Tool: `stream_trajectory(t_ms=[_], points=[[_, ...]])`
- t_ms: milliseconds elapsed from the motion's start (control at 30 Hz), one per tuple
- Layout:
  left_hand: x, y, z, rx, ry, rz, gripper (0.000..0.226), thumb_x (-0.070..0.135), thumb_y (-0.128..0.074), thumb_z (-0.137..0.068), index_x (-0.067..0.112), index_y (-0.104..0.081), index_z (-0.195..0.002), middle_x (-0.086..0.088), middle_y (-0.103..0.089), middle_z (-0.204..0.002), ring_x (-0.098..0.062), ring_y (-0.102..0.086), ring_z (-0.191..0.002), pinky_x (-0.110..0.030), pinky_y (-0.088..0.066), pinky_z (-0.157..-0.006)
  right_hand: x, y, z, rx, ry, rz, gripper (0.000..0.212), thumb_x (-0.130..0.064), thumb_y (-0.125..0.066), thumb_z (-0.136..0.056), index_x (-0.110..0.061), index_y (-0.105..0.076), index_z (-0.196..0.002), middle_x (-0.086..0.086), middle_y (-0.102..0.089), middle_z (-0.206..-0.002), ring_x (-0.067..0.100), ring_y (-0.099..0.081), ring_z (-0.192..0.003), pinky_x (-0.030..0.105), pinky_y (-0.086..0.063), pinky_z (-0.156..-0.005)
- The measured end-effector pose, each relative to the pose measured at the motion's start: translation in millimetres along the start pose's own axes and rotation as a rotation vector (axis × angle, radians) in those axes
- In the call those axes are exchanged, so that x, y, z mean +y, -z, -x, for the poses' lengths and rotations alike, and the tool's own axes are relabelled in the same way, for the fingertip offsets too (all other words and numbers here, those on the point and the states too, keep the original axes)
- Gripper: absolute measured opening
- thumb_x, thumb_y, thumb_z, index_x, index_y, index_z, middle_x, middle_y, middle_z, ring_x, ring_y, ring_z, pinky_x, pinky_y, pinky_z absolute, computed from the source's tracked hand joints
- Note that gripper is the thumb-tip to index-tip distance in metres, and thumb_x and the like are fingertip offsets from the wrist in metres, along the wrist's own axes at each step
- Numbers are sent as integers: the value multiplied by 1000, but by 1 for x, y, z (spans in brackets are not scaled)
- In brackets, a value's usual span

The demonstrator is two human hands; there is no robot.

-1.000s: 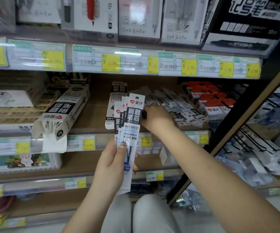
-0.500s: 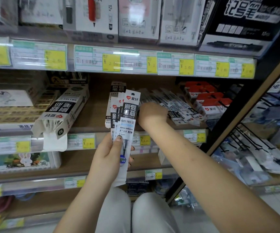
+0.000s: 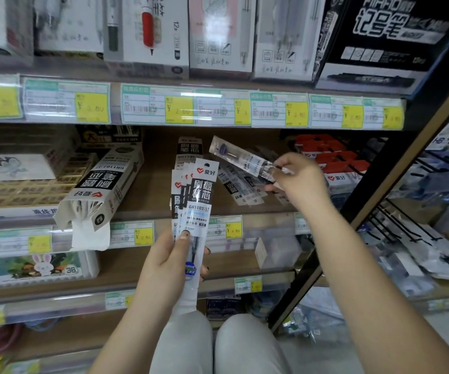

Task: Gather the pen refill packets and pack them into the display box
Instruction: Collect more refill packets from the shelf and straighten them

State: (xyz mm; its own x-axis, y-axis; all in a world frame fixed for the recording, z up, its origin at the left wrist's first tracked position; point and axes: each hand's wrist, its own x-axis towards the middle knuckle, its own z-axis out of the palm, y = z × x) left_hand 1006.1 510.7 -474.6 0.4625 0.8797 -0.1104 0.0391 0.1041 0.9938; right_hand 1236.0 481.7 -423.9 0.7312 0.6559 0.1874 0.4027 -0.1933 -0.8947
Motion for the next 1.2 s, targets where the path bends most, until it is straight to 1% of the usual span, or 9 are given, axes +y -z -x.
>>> stream_trajectory(t_ms=[133, 267, 367, 533, 667, 800, 933, 1100, 1200], points=[[-3, -3, -1, -23, 30, 24, 21, 20, -39, -101, 20, -60, -98, -3, -70, -70, -16, -60, -50, -27, -50, -48, 5, 54, 32, 12, 0, -209, 26, 8, -61, -83, -16, -61, -74, 4, -64, -80, 15, -70, -56, 20, -56, -60], [-4, -10, -1, -76, 50, 47, 22, 19, -39, -101, 18, -61, -102, -4, -70, -71, -19, -59, -50, -30, -48, -49, 14, 87, 59, -25, -1, -334, 43, 16, -52, -83, -18, -67, -61, 6, -73, -82, 18, -72, -80, 21, -56, -69], [-3, -18, 4, -147, 104, 57, 22, 18, -41, -100, 15, -62, -97, -3, -67, -65, -17, -58, -47, -27, -48, -45, 19, 92, 70, -159, -22, -397, 57, 21, -44, -82, -20, -66, -50, 2, -74, -75, 12, -70, -75, 21, -55, -60], [-4, -23, 12, -271, 158, 27, 18, 17, -44, -99, 14, -62, -101, -18, -67, -77, -21, -58, -49, -28, -48, -49, 12, 90, 77, -426, 7, -127, 42, 14, -54, -75, -20, -70, -56, 6, -73, -75, 9, -67, -70, 17, -50, -57], [-6, -21, 16, -384, 92, -79, 12, 17, -53, -95, 21, -61, -104, -6, -72, -83, -20, -65, -60, -28, -50, -56, 4, 76, 77, -528, -10, 173, 36, 10, -56, -78, -19, -72, -65, 5, -72, -76, 19, -69, -79, 26, -54, -73], [-8, -20, 20, -442, 3, -152, 21, 15, -55, -95, 27, -62, -110, 12, -72, -104, -7, -68, -92, -25, -50, -79, -2, 60, 79, -495, 31, 382, 17, -10, -68, -78, -27, -71, -75, -15, -69, -82, 5, -63, -76, 29, -51, -75], [-6, -20, 24, -498, -8, -76, 31, 33, -52, -82, 27, -65, -110, 12, -72, -104, -3, -67, -89, -15, -48, -69, -9, 53, 82, -397, 75, 512, 11, -18, -71, -78, -27, -64, -76, -14, -66, -89, 4, -60, -85, 29, -49, -75], [-12, -24, 23, -530, -45, -80, 35, 40, -57, -77, 28, -63, -110, 15, -72, -102, -3, -67, -92, -15, -48, -71, -14, 55, 88, -272, 10, 523, 21, -22, -72, -78, -22, -52, -84, -1, -63, -91, 14, -58, -83, 30, -48, -75], [-14, -26, 23, -568, -42, -103, 48, 45, -66, -68, 25, -62, -112, 6, -72, -104, -6, -67, -95, -16, -50, -74, -15, 55, 91, -250, -34, 535, 39, -24, -73, -78, -28, -48, -108, -5, -61, -94, 7, -57, -83, 33, -50, -77]])
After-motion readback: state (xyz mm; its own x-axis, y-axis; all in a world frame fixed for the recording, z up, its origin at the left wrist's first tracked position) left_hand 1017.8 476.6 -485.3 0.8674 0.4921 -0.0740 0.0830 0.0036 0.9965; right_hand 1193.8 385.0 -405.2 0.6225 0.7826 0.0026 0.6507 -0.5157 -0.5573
